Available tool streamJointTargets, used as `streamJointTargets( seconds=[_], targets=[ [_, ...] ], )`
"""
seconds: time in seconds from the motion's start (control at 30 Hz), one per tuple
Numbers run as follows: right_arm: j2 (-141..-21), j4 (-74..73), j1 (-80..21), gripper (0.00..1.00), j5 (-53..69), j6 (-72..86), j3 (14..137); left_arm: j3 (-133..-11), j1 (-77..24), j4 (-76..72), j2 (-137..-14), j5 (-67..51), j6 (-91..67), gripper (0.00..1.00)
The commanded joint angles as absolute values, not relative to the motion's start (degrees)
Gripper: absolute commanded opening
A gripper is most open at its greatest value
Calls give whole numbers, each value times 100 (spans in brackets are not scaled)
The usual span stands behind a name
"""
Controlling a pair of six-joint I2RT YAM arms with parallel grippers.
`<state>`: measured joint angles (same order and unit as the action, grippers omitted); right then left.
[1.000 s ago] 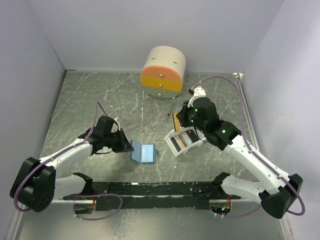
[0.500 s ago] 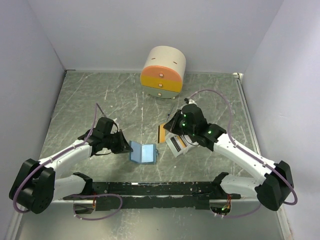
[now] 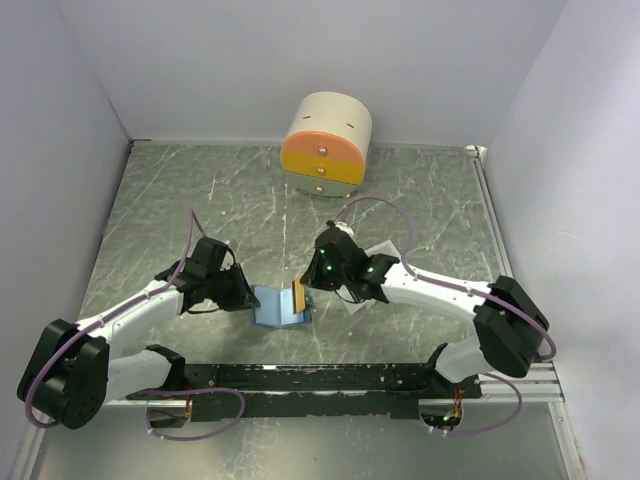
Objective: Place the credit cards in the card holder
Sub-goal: Insert the credit card into the card holder.
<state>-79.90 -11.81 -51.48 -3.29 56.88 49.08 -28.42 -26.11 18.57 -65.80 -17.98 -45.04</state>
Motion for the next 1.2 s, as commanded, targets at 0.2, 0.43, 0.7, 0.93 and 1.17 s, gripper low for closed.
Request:
streamJointTargets(
  seconds=[0.2, 0.43, 0.7, 0.93, 1.17],
  targets=[
    [-8716, -716, -5319, 0, -592, 5432, 4784, -2945, -2654, 2280, -6460, -1302, -4473, 36],
    [-8796, -979, -5317, 0, -920, 5335, 4708, -2980, -2654, 2472, -6483, -964, -4575, 31],
    [-8891, -1011, -5313, 0, -998, 5313, 4720, -3010, -2654, 2588, -6602, -805, -4657, 28],
    [-8715, -351, -5314, 0, -421, 5264, 4578, -2777, -2650, 1820, -6616, -1583, -4642, 11],
    [-8575, 229, -5317, 0, -159, 5341, 4413, -2586, -2654, 1193, -6723, -2166, -4803, 8]
  ],
)
